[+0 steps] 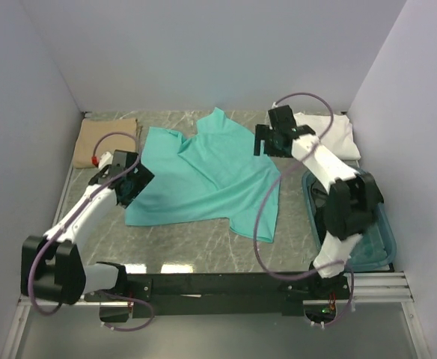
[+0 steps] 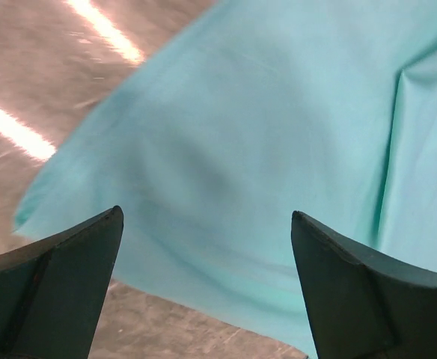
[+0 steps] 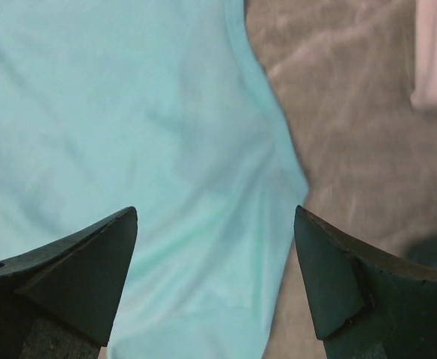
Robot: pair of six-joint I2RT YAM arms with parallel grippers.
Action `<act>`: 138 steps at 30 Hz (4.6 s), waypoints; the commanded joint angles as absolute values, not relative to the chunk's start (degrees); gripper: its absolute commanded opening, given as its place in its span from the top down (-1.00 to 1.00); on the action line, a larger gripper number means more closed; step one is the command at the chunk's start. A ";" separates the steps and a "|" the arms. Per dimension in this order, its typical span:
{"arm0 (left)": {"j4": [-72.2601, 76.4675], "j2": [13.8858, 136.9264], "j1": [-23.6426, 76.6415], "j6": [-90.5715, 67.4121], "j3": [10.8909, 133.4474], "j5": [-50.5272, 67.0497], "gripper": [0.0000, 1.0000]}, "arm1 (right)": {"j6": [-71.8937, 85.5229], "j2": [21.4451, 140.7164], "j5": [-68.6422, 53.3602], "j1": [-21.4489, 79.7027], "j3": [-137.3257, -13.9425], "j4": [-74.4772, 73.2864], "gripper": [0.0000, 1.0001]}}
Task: Fold and stack the t-shirts
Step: Flatten the tshirt out
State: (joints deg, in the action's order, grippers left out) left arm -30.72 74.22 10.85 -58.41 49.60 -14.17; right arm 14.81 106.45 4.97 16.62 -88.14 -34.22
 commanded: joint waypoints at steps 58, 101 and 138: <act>-25.66 52.38 0.62 -59.50 24.96 -11.60 0.99 | 48.78 62.57 12.83 35.07 -30.85 -31.91 -0.54; -29.35 39.73 0.70 -61.61 47.71 -6.76 0.99 | 39.39 52.92 30.14 35.60 -61.07 -43.59 1.00; -32.08 38.05 0.70 -55.55 93.18 -14.94 0.99 | 20.92 43.85 15.02 31.99 -106.71 -51.95 1.00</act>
